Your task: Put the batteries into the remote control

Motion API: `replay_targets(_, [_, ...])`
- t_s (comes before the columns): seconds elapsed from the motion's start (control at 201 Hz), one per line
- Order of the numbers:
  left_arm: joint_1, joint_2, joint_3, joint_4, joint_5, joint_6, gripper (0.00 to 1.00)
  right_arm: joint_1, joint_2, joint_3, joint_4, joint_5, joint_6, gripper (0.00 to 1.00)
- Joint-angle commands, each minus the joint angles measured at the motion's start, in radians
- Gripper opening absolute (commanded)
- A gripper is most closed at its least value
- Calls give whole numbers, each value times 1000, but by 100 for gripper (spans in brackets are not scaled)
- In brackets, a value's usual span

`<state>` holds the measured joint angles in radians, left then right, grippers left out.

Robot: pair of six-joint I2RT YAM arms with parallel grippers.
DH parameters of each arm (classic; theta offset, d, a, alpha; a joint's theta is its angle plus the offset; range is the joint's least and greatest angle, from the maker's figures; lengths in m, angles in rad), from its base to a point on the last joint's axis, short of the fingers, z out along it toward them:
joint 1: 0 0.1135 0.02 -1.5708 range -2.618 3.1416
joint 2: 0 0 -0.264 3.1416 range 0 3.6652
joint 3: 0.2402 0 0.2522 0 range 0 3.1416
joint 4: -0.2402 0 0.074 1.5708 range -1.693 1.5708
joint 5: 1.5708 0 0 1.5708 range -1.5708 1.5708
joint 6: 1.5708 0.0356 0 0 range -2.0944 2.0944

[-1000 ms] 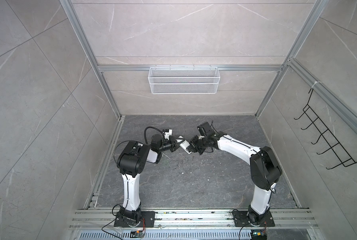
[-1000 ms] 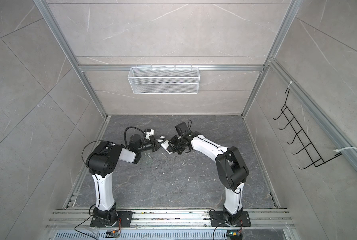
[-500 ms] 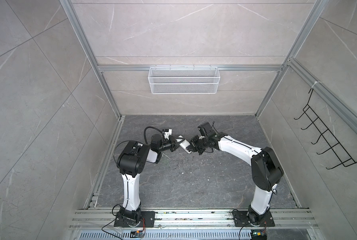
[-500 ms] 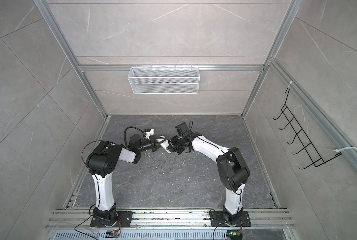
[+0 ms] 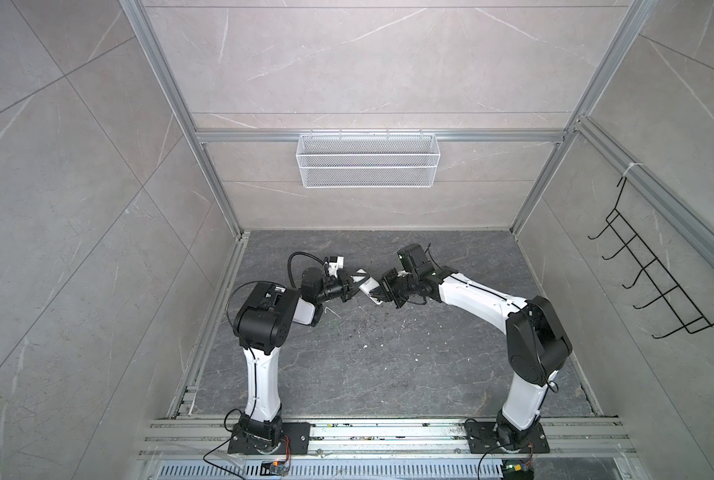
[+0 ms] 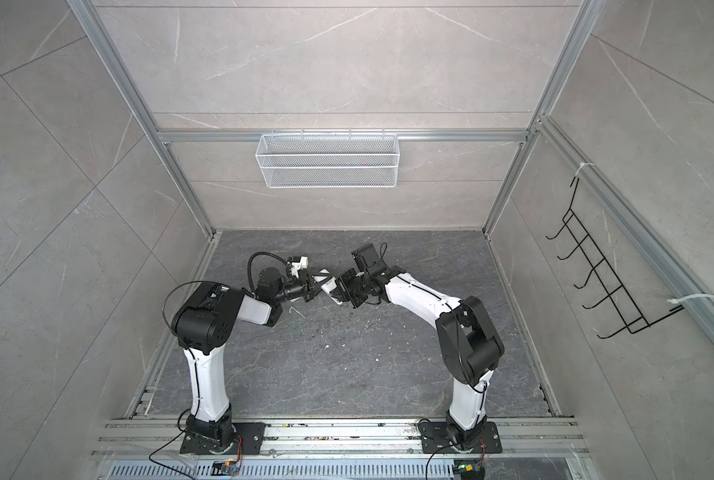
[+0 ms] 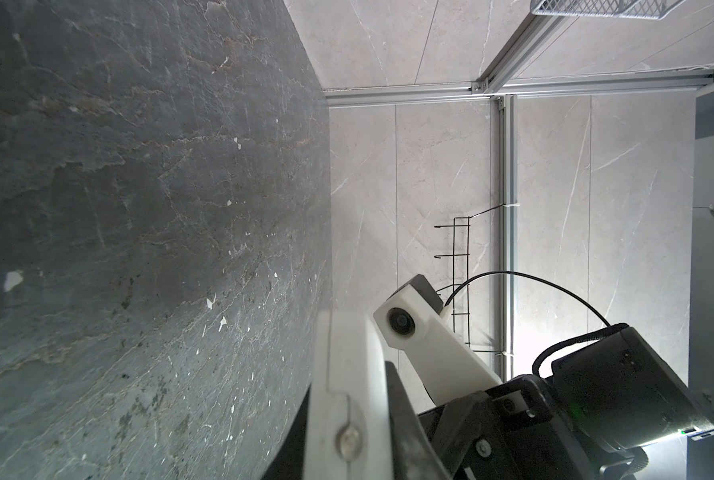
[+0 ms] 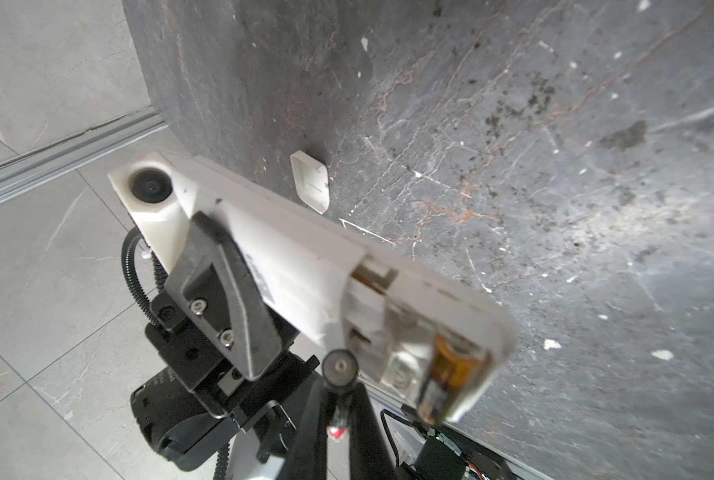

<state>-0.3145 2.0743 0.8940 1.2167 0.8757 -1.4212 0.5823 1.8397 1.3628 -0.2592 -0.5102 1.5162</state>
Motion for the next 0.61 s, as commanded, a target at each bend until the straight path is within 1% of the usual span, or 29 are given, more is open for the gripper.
replay_targets(0.0, [-2,-14,28,67,36,-8,0,5,-37,-27,35,-14,18,8])
replay_targets(0.603, [25,-27,15,67,52,-8,0,-7,-53,-63,31,-16,2,9])
